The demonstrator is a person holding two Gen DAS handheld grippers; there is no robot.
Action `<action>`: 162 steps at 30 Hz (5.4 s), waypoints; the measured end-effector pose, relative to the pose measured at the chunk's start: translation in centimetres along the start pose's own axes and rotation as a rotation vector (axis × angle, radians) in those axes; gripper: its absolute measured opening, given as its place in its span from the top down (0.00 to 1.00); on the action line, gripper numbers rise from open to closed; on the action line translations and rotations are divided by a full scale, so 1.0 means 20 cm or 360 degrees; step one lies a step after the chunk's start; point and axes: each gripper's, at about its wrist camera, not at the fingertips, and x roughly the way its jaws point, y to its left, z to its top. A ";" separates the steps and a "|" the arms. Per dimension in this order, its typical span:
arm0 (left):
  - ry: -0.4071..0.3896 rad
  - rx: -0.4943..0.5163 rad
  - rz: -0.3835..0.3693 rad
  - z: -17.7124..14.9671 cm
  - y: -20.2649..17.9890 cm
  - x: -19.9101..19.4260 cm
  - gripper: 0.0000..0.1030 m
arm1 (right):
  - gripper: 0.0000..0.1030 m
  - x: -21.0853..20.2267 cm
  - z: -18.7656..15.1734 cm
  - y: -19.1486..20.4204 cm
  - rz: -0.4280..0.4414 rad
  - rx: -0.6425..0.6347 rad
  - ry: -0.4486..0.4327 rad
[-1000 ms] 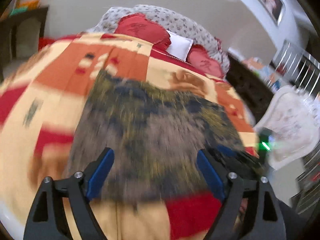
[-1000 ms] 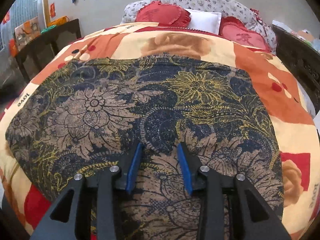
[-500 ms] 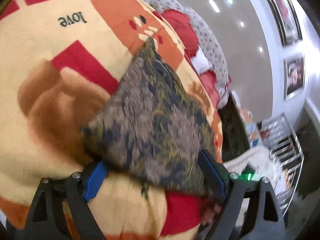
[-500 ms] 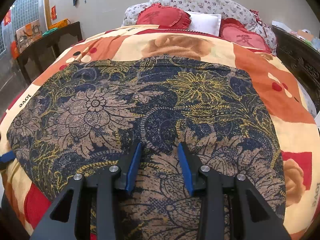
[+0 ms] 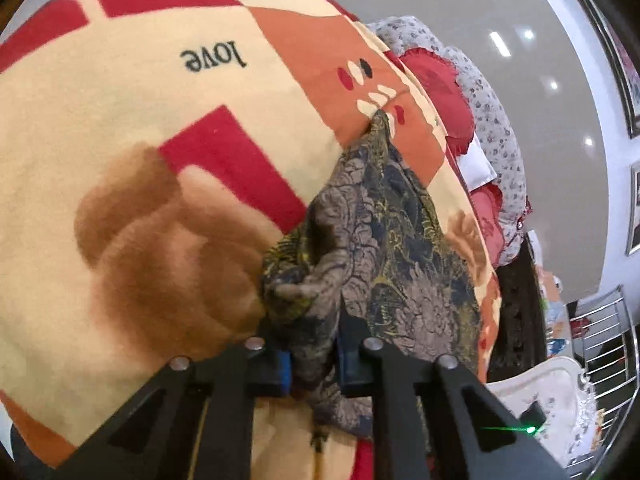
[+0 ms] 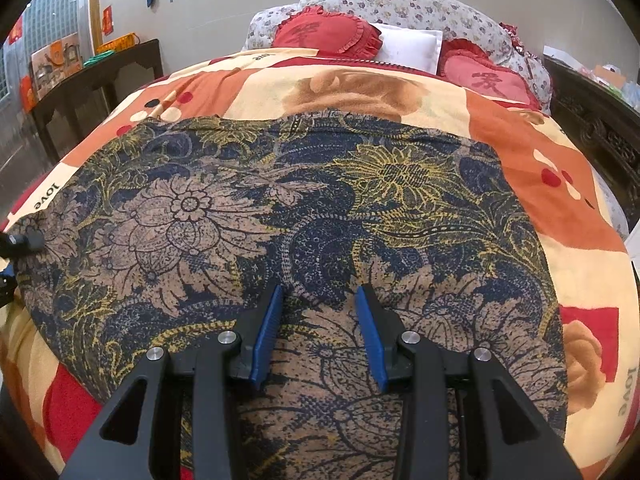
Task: Fold small clothes
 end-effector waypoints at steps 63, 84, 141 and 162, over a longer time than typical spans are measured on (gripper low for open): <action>0.0322 0.1742 -0.0435 -1.23 -1.34 0.40 0.73 | 0.87 0.42 0.54 -1.02 0.0559 0.0551 0.0396; 0.0260 0.1452 -0.0061 -0.78 -0.95 0.40 0.95 | 0.86 -0.19 -0.18 -0.64 0.0388 0.0074 0.0099; 0.0587 0.0896 -0.0364 -0.29 -0.99 0.74 0.19 | 0.48 0.23 -0.23 -1.23 0.1217 0.1542 0.0054; 0.0425 0.1047 -0.0090 -0.38 -1.07 0.77 0.46 | 0.62 0.28 0.01 -0.99 0.1003 0.1067 0.0158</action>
